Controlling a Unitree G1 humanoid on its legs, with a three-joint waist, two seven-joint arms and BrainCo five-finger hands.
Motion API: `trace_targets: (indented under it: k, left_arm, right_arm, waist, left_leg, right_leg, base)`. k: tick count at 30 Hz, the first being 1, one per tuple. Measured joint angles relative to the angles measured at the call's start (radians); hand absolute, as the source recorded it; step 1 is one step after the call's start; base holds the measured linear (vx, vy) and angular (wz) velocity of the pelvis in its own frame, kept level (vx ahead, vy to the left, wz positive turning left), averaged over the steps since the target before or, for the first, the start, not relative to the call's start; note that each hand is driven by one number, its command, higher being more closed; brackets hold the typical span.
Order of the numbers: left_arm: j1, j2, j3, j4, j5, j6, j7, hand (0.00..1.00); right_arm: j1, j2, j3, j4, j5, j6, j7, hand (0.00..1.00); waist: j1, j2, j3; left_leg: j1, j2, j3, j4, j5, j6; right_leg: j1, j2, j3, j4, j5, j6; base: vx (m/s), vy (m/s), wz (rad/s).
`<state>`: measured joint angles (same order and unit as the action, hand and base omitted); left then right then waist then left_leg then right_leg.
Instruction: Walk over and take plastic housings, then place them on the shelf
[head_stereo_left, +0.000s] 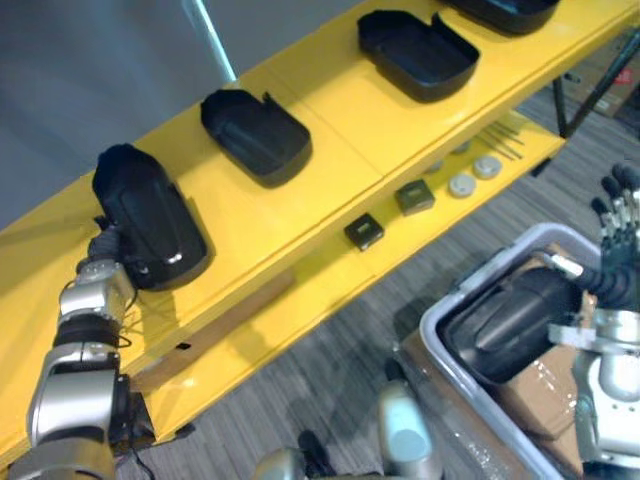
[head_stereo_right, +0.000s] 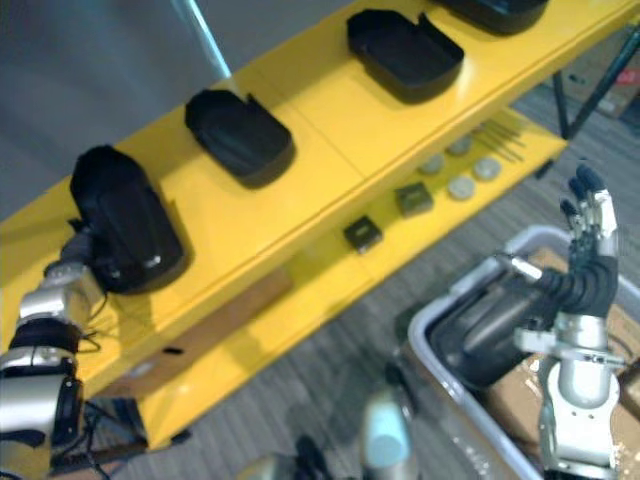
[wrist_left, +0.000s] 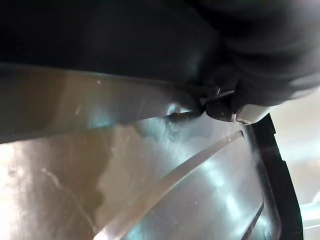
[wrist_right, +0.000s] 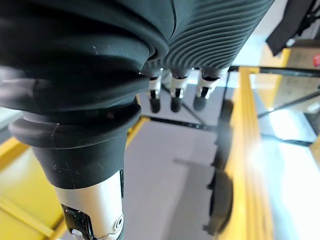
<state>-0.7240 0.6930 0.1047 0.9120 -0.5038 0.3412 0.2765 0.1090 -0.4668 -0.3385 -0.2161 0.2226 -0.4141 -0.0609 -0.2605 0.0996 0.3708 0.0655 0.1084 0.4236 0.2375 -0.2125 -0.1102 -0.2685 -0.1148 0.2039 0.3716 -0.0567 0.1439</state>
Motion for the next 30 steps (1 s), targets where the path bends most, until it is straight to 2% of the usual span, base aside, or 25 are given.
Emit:
trace_targets:
  k: [7, 13, 16, 20, 22, 27, 30]
  left_arm:
    - [-0.021, 0.009, 0.051, 0.037, -0.001, 0.032, 0.018, 0.00]
    - [-0.024, 0.009, 0.052, 0.048, 0.013, 0.040, 0.034, 0.00]
    - [-0.033, 0.013, 0.051, 0.051, 0.017, 0.056, 0.064, 0.00]
    - [-0.056, 0.067, 0.050, 0.051, 0.061, 0.074, 0.100, 0.00]
    - [-0.083, 0.105, 0.049, 0.044, 0.123, 0.077, 0.107, 0.00]
    - [-0.104, 0.195, 0.029, -0.089, 0.161, 0.069, 0.126, 0.00]
    - [-0.098, 0.211, 0.028, -0.155, 0.160, 0.026, 0.144, 0.00]
  right_arm:
    - [0.003, 0.000, 0.012, -0.012, 0.001, 0.001, 0.044, 0.00]
    - [0.006, 0.000, 0.018, -0.012, 0.003, 0.001, 0.053, 0.00]
    - [0.018, 0.000, 0.019, -0.012, 0.021, 0.001, 0.059, 0.00]
    - [0.023, 0.000, 0.021, -0.012, 0.039, -0.003, 0.063, 0.00]
    - [0.022, 0.000, 0.035, -0.012, 0.039, -0.009, 0.063, 0.00]
    - [0.023, 0.000, 0.098, -0.011, 0.039, -0.042, 0.061, 0.00]
    - [0.021, 0.000, 0.133, -0.011, 0.039, -0.047, 0.048, 0.00]
  waist:
    - [-0.017, 0.005, 0.006]
    - [-0.029, 0.010, 0.021]
    - [-0.029, 0.010, 0.021]
    - [-0.027, 0.010, 0.021]
    - [-0.026, 0.010, 0.021]
    - [-0.001, 0.015, 0.010]
    - [0.032, 0.019, -0.006]
  left_leg:
    - [0.002, 0.000, 0.022, 0.018, -0.014, 0.004]
    - [-0.003, 0.004, 0.023, 0.051, -0.040, 0.006]
    - [-0.005, -0.001, 0.022, 0.052, -0.044, 0.009]
    - [-0.012, -0.001, 0.006, 0.052, -0.043, 0.009]
    - [-0.006, 0.003, -0.006, 0.050, -0.043, 0.010]
    - [0.005, 0.001, -0.045, 0.041, -0.041, 0.012]
    - [0.024, 0.003, -0.062, 0.021, -0.030, 0.012]
  right_leg:
    - [-0.011, 0.002, 0.018, 0.009, -0.005, 0.004]
    - [-0.010, -0.001, 0.020, 0.031, -0.023, 0.011]
    - [-0.007, -0.007, 0.020, 0.027, -0.022, 0.015]
    - [-0.003, -0.009, 0.013, 0.016, -0.015, 0.017]
    - [0.020, -0.012, -0.006, 0.000, -0.015, 0.017]
    - [0.063, -0.027, -0.044, -0.039, -0.013, 0.019]
    - [0.107, -0.032, -0.070, -0.078, -0.004, 0.018]
  base:
    - [0.03, 0.021, -0.06]
    - [-0.03, 0.002, -0.03]
    - [-0.01, 0.006, 0.00]
    - [0.04, 0.023, 0.09]
    - [0.05, 0.018, 0.17]
    - [0.05, 0.027, 0.20]
    - [0.05, 0.019, 0.25]
